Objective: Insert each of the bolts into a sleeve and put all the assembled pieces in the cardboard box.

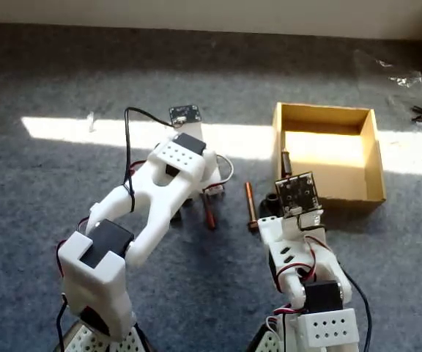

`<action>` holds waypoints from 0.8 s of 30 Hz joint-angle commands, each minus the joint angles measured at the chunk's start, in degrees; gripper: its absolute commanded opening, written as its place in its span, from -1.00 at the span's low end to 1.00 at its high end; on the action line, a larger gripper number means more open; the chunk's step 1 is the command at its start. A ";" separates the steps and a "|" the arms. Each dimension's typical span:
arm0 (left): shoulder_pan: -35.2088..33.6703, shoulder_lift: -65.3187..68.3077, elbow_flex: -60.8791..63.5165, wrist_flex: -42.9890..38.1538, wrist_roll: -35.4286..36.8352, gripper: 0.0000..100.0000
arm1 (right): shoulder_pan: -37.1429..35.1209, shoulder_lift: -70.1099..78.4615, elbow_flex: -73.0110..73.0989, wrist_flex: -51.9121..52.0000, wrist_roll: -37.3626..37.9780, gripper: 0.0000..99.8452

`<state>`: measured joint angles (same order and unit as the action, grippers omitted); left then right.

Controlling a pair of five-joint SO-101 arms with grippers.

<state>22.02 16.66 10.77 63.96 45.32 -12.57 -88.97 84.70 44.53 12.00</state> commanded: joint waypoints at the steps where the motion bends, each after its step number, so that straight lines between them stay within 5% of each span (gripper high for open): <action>1: 1.01 -0.48 -1.63 0.26 0.35 -0.66 | 0.22 0.22 -1.01 -0.31 0.62 -0.99; 12: 0.66 3.65 -2.15 -3.87 0.18 -0.67 | 0.22 0.22 -1.01 -0.22 0.62 -0.99; 18: 0.57 5.85 -5.32 -4.66 -5.80 -0.88 | 0.22 0.22 -0.92 -0.22 0.62 -0.99; 24: 0.57 5.85 -5.41 -4.84 -6.33 -0.89 | 0.22 0.22 -0.84 -0.22 0.62 -0.99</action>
<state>22.64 22.73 7.25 60.44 39.60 -12.66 -88.97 84.70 44.53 12.00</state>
